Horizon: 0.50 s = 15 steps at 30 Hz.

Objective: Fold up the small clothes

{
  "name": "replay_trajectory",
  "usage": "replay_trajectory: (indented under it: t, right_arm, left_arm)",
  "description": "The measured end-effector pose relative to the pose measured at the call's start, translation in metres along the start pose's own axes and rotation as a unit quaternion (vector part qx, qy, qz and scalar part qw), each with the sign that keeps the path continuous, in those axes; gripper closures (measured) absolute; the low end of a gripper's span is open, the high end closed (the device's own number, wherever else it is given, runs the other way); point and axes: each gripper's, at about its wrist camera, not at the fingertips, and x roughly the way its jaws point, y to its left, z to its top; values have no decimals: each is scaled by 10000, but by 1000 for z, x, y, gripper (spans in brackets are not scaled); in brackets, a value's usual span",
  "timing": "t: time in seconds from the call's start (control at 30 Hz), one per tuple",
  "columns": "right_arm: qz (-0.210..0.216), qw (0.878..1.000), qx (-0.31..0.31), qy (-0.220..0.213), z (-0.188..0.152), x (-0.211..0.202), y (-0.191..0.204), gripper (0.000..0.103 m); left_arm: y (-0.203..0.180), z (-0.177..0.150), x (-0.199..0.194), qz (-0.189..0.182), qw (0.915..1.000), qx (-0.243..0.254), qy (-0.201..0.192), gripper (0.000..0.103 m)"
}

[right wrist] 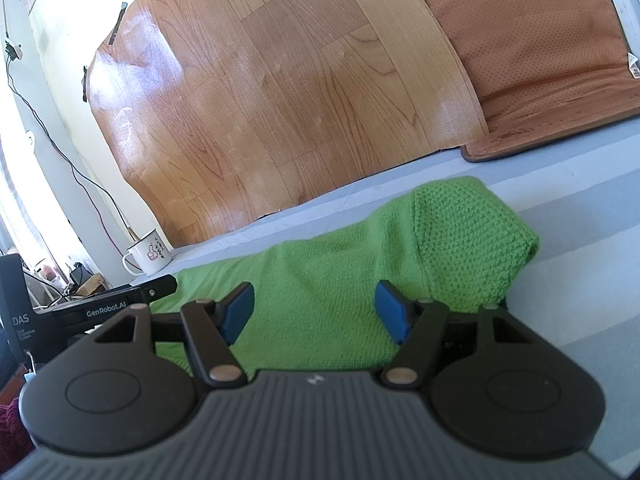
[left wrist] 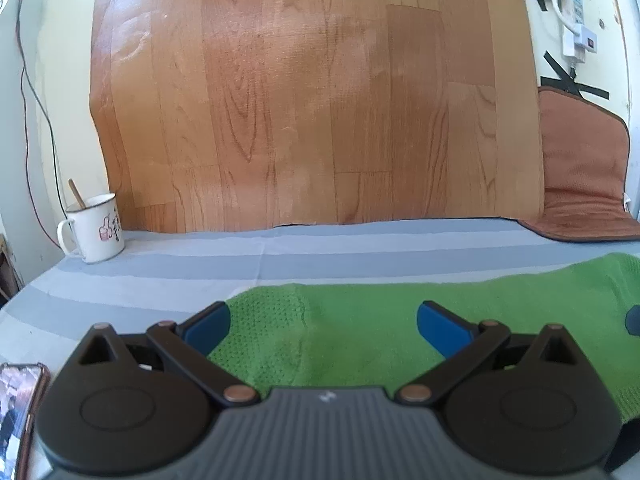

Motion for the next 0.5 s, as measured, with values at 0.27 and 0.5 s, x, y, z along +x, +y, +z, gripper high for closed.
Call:
replay_trajectory:
  t: [0.27,0.5]
  right_arm:
    - [-3,10000,-3,2,0,0,0,34]
    - [-6,10000,-4,3,0,0,0,34]
  left_arm:
    - [-7,0,1,-27,9997,229,93,0]
    - [-6,0,4,-76,9994,248,247,0]
